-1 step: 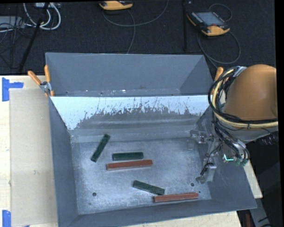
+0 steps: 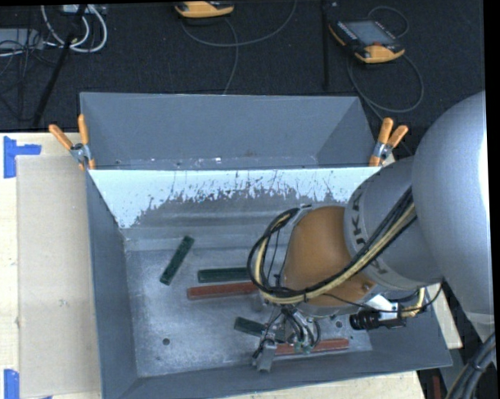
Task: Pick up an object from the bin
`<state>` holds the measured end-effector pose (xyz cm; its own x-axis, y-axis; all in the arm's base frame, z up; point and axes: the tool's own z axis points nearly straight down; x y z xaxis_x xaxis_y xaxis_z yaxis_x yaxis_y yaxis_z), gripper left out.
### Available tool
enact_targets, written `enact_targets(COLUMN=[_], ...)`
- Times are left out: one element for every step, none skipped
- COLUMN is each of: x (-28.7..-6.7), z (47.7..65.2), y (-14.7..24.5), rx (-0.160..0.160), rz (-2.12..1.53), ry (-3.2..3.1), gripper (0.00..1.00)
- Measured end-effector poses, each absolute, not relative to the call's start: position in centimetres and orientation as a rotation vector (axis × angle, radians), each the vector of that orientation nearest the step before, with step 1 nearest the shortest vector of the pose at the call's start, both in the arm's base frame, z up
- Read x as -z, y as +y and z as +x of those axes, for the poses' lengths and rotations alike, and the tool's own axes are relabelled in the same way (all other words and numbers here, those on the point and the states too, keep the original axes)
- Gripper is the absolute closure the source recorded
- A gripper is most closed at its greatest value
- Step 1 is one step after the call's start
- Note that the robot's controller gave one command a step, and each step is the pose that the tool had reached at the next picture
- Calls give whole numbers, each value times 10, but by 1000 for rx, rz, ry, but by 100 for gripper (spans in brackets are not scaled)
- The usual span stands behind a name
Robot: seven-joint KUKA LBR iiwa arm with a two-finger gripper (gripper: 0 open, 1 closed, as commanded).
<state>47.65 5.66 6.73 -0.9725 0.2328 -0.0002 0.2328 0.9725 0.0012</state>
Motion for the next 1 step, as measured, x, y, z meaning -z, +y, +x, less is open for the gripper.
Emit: enact_targets(x=[-101], z=[472], y=[67], rx=[-1], rz=[350], ry=[3122], gripper=[0])
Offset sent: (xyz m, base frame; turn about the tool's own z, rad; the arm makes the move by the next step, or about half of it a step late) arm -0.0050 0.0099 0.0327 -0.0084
